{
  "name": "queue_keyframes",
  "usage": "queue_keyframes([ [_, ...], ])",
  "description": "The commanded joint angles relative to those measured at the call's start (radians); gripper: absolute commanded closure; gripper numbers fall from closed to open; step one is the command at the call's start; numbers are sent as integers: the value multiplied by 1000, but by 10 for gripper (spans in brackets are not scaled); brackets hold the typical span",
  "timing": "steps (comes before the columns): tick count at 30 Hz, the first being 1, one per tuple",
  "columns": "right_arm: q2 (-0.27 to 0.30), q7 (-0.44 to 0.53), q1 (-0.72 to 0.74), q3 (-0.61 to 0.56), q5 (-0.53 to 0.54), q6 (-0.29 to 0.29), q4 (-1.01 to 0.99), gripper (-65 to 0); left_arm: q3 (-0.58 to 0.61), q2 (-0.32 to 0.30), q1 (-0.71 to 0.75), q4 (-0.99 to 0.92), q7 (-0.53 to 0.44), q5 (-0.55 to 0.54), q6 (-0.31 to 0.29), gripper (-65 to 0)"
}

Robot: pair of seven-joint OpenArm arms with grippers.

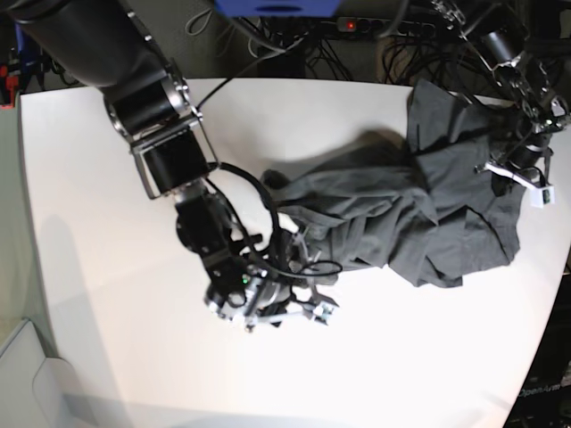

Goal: Layout the t-shirt on the table in an organized manner, then fold the t-shirt properly
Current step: 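Grasp the shirt fabric with the right gripper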

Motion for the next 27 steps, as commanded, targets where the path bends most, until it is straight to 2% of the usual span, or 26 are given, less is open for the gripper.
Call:
queue_keyframes([
  [1,-20,36,40,5,7,-3,0,-434,1,-5,10,5,38,30,10,-4],
  [3,-36,62,42,5,7,-3,-35,-438,1,-5,16,5,38,30,10,-4],
  [7,-52,111,40,6,9,-77,-60,-439,1,-5,16,5,38,30,10,-4],
  [27,-77,171,-50,6,15,-80,-64,-438,1,-5,16,5,38,30,10,-4],
])
